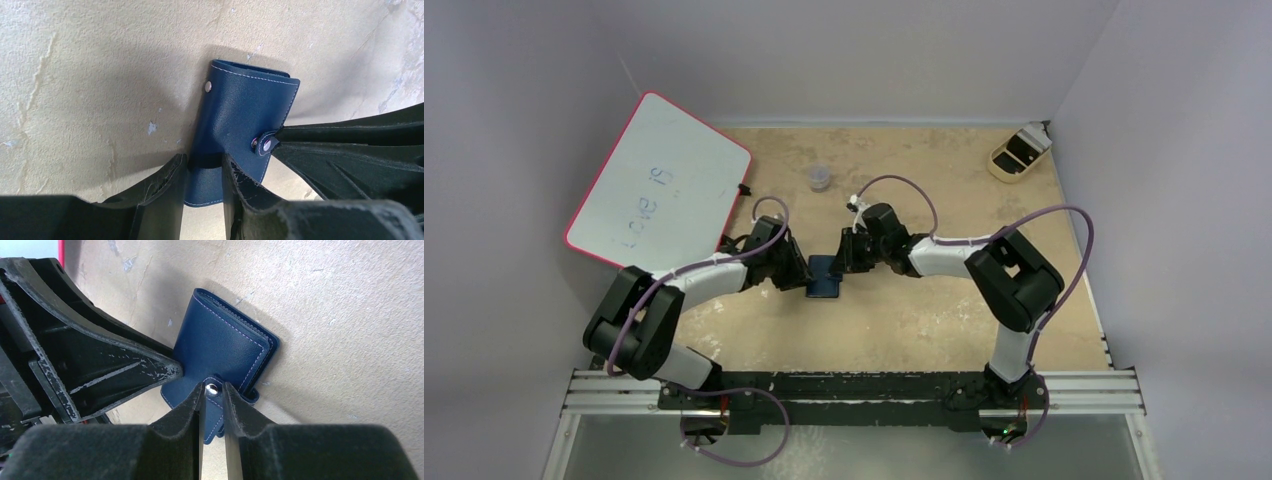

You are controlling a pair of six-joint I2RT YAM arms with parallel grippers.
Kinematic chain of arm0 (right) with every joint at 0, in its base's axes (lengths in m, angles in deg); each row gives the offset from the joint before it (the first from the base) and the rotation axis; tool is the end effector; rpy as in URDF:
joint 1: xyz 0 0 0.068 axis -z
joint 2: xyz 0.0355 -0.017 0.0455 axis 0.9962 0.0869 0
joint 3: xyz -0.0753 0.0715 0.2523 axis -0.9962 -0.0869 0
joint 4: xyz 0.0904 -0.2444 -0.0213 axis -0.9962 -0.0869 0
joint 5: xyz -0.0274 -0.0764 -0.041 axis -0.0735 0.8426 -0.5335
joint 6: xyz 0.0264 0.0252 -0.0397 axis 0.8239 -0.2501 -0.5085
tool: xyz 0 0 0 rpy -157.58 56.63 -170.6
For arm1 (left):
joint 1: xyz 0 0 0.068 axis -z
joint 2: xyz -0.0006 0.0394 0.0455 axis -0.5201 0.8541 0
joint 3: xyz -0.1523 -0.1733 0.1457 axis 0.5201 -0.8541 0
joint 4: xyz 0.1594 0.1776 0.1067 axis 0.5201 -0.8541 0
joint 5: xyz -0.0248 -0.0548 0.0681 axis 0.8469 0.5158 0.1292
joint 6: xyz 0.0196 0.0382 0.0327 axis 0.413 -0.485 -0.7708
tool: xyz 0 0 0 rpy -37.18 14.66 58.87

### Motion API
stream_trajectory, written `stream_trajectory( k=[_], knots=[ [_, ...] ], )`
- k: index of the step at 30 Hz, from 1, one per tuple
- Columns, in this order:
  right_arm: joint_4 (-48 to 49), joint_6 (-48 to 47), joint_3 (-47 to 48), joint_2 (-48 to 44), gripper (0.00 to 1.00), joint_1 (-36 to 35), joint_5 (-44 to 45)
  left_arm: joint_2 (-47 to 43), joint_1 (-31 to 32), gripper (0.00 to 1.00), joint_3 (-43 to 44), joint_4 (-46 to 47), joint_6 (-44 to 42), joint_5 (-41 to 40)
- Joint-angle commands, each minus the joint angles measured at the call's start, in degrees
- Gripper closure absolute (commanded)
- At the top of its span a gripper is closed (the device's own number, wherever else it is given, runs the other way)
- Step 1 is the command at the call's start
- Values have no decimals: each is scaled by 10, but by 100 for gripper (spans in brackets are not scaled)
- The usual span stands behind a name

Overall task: Put the credit cards into the card holder
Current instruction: Close the card holder at the center of the board.

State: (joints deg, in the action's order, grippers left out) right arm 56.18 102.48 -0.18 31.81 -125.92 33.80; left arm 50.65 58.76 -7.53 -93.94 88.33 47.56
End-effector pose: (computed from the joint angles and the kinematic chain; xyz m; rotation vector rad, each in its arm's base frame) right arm 0.2784 0.2567 0.1582 -0.2991 2.3305 1.0956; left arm 0.2348 -0.1277 0.1491 -0.5356 2.6254 -0.7047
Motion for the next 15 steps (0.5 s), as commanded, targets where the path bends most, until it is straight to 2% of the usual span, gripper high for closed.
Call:
stream_trajectory(
  k=[1,9,15],
  knots=[
    [13,9,0,8,79,-9,-9,-6,2,71,-6,27,11,3],
    [-16,-2,9,-10,79,-10,12,-4,2,75,-22,63,33,22],
    [-60,-9,9,-56,78,-9,14,-4,2,77,-26,72,41,29]
  ],
)
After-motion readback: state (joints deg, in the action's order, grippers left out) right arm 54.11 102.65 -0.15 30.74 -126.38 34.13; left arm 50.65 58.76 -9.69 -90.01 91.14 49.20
